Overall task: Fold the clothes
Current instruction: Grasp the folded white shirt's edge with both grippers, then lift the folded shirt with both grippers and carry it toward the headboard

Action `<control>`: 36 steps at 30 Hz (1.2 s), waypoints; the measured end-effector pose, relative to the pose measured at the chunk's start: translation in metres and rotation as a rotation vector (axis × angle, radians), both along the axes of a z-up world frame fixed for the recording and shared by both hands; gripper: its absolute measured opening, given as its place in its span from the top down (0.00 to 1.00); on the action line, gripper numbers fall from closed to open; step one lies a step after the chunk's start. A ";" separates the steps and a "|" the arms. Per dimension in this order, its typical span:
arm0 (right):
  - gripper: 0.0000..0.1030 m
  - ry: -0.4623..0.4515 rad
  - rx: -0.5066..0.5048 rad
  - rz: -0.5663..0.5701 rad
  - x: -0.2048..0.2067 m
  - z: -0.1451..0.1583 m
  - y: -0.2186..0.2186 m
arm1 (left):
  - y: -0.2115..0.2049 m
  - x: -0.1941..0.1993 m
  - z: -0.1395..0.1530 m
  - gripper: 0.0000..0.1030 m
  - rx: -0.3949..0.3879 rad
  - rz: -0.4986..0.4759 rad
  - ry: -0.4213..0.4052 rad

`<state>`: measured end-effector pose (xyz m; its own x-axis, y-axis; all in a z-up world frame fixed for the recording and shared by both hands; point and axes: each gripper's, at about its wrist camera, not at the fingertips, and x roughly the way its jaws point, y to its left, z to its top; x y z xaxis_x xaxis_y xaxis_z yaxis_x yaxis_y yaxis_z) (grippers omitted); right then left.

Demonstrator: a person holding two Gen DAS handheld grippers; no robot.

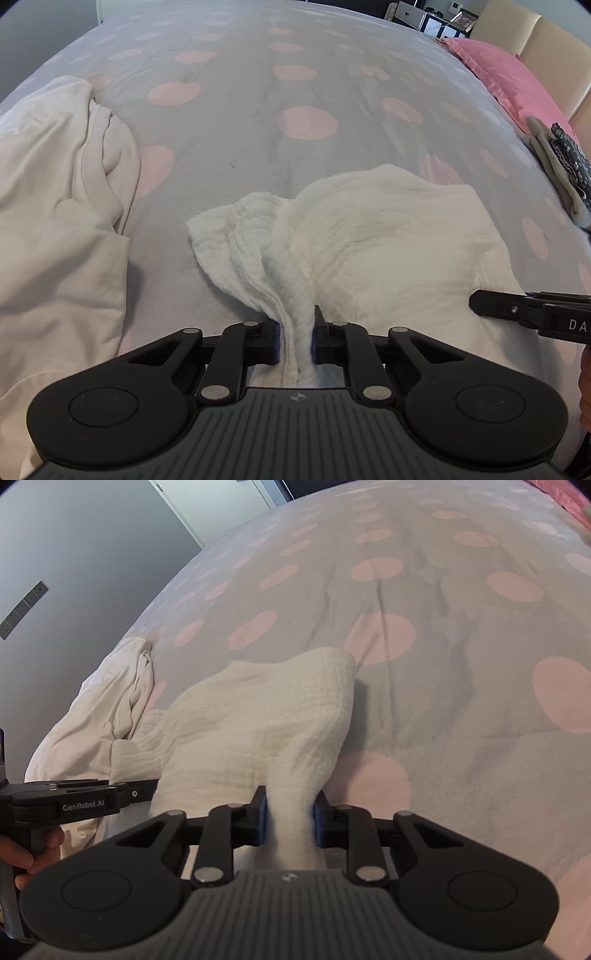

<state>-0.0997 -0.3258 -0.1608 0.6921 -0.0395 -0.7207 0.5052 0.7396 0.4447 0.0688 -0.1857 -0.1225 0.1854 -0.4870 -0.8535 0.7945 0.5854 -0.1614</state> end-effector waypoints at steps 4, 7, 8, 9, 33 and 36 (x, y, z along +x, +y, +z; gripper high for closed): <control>0.77 -0.035 -0.023 -0.007 -0.007 0.015 0.003 | 0.003 -0.005 0.016 0.90 -0.049 -0.007 -0.023; 0.77 -0.031 -0.045 -0.015 -0.012 0.024 0.004 | 0.005 -0.013 0.030 0.90 -0.087 0.002 -0.051; 0.77 -0.024 -0.049 -0.022 -0.014 0.025 0.005 | 0.005 -0.018 0.034 0.90 -0.091 -0.004 -0.079; 0.77 -0.017 -0.052 -0.029 -0.017 0.026 0.005 | 0.003 -0.027 0.039 0.90 -0.089 -0.019 -0.125; 0.77 -0.015 -0.048 -0.077 -0.047 0.021 0.011 | -0.008 -0.204 0.026 0.90 -0.092 -0.413 -0.627; 0.77 -0.023 -0.046 -0.079 -0.048 0.021 0.011 | -0.010 -0.196 0.030 0.90 -0.103 -0.376 -0.612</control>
<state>-0.1480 -0.3149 -0.1396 0.7021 -0.1271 -0.7006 0.5526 0.7177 0.4236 -0.1271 -0.1960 -0.0922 0.4196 -0.6837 -0.5971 0.9046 0.2609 0.3370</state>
